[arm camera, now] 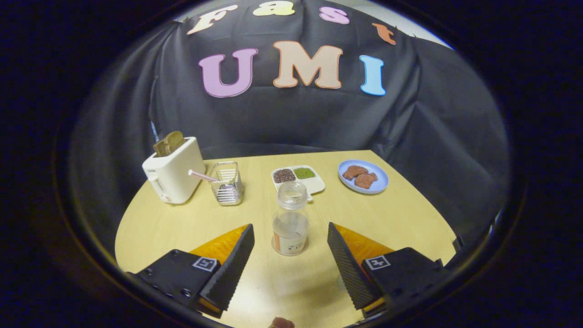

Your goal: Take the bottle from table, then pour the juice into the cup, finally place the bottle on the coaster

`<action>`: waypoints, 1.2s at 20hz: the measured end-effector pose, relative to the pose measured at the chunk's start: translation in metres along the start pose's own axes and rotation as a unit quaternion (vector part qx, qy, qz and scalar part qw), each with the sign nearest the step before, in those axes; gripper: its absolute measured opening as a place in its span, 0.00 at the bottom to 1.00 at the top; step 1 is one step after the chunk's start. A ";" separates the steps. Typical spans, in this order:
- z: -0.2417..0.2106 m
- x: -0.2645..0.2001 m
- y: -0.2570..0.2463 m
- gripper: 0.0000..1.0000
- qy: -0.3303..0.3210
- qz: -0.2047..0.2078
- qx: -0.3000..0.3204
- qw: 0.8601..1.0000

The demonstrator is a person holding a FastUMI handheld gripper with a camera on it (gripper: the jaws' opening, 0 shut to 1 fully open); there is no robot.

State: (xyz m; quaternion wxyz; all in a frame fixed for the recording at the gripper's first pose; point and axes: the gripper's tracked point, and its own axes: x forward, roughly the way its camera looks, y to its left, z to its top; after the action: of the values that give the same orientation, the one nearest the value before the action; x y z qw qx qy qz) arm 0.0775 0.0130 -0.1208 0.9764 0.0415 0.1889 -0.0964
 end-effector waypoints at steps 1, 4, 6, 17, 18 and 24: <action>0.006 -0.010 0.004 1.00 -0.010 0.015 -0.003 1.000; 0.020 -0.033 0.008 1.00 -0.033 0.048 -0.028 0.998; 0.022 -0.046 0.008 1.00 -0.036 0.060 -0.046 0.996; 0.034 -0.098 0.004 1.00 -0.070 0.096 -0.012 0.993; 0.033 -0.101 0.002 1.00 -0.069 0.095 -0.012 0.993; 0.029 -0.109 0.001 1.00 -0.066 0.102 -0.010 0.993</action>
State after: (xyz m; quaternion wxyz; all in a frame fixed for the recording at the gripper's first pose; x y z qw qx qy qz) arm -0.0112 0.0295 -0.0524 0.9917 0.0445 0.1202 0.0035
